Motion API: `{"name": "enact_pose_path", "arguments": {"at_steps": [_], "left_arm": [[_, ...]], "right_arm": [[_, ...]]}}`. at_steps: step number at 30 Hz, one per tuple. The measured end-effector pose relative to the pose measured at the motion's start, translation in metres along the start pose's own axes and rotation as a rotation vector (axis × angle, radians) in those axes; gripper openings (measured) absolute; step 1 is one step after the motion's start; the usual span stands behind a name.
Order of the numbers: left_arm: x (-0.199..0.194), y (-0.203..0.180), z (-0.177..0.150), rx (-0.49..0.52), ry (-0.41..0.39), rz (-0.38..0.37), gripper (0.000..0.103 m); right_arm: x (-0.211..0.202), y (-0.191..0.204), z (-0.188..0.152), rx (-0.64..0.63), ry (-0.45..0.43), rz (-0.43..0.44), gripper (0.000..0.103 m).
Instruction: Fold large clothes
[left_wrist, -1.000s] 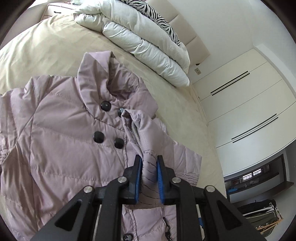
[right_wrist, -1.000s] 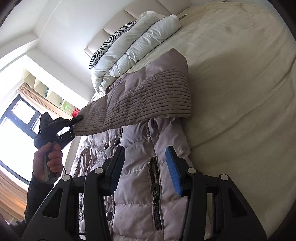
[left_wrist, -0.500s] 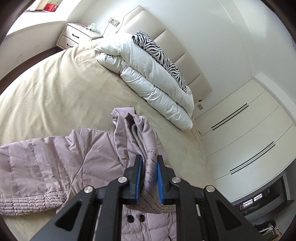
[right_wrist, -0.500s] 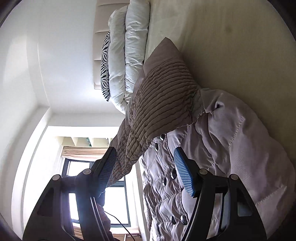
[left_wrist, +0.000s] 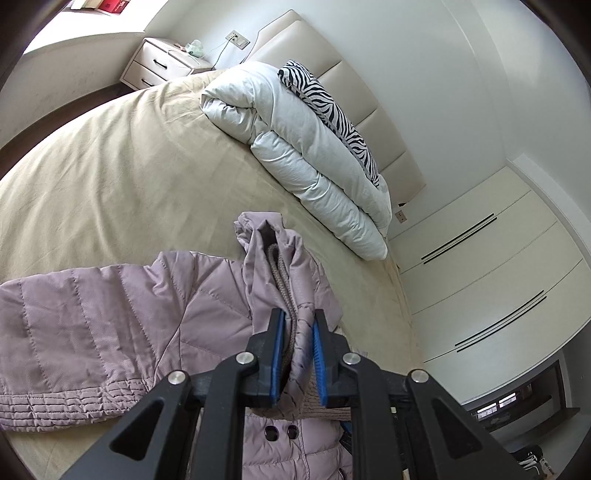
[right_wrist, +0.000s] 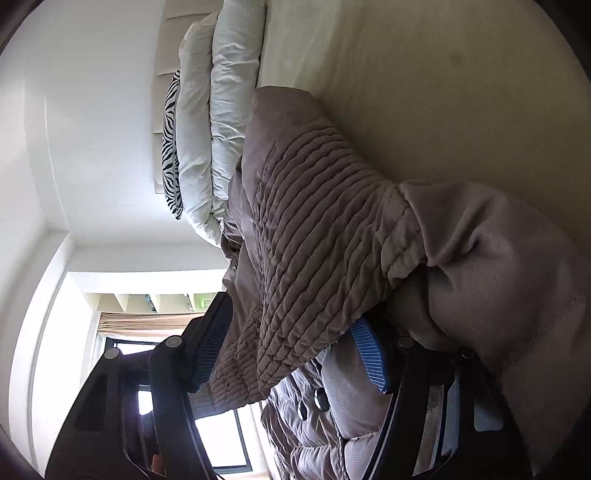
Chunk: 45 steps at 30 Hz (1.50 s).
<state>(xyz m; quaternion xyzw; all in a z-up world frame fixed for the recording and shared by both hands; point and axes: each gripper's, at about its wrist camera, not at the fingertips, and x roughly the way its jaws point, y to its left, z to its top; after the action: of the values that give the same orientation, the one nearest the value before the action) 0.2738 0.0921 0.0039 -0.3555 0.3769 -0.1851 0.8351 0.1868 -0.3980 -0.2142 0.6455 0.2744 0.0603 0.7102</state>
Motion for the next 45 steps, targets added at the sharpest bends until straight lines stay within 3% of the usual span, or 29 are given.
{"name": "enact_pose_path", "arguments": {"at_steps": [7,11,17,20,22,24,26,30,33,36,39,41,45], "left_arm": [[0.021,0.021,-0.012,-0.024,0.028,0.042,0.007],[0.047,0.044,-0.028,-0.056,0.065,0.084,0.003],[0.067,0.068,-0.051,-0.079,0.105,0.105,0.001],[0.071,0.066,-0.057,-0.041,0.109,0.130,0.001],[0.076,0.062,-0.059,-0.010,0.117,0.139,0.006],[0.083,0.055,-0.062,0.026,0.117,0.146,0.023],[0.093,0.047,-0.065,0.058,0.124,0.153,0.033],[0.115,0.036,-0.070,0.140,0.132,0.199,0.035],[0.129,0.033,-0.070,0.186,0.125,0.239,0.035],[0.140,0.031,-0.070,0.247,0.119,0.278,0.037],[0.156,0.032,-0.070,0.303,0.147,0.315,0.037],[0.162,0.034,-0.070,0.321,0.150,0.324,0.037],[0.169,0.041,-0.069,0.310,0.140,0.315,0.037]], "right_arm": [[-0.028,0.026,0.028,-0.100,-0.175,-0.069,0.063],[-0.026,0.014,0.042,-0.043,-0.174,-0.070,0.059],[-0.018,0.024,0.046,-0.095,-0.127,-0.070,0.060],[-0.046,0.009,0.054,-0.094,-0.136,-0.120,0.061],[-0.057,0.014,0.055,-0.086,-0.148,-0.154,0.061],[-0.074,0.031,0.053,-0.144,-0.175,-0.176,0.061],[-0.082,0.059,0.052,-0.248,-0.185,-0.169,0.061],[-0.053,0.104,0.054,-0.376,-0.088,-0.059,0.061],[-0.016,0.112,0.065,-0.392,-0.050,-0.089,0.061],[0.014,0.091,0.076,-0.323,0.005,-0.116,0.061],[0.033,0.065,0.086,-0.287,0.019,-0.195,0.050],[0.034,0.055,0.088,-0.278,0.015,-0.193,0.034],[0.036,0.038,0.091,-0.334,0.029,-0.151,0.024]]}}
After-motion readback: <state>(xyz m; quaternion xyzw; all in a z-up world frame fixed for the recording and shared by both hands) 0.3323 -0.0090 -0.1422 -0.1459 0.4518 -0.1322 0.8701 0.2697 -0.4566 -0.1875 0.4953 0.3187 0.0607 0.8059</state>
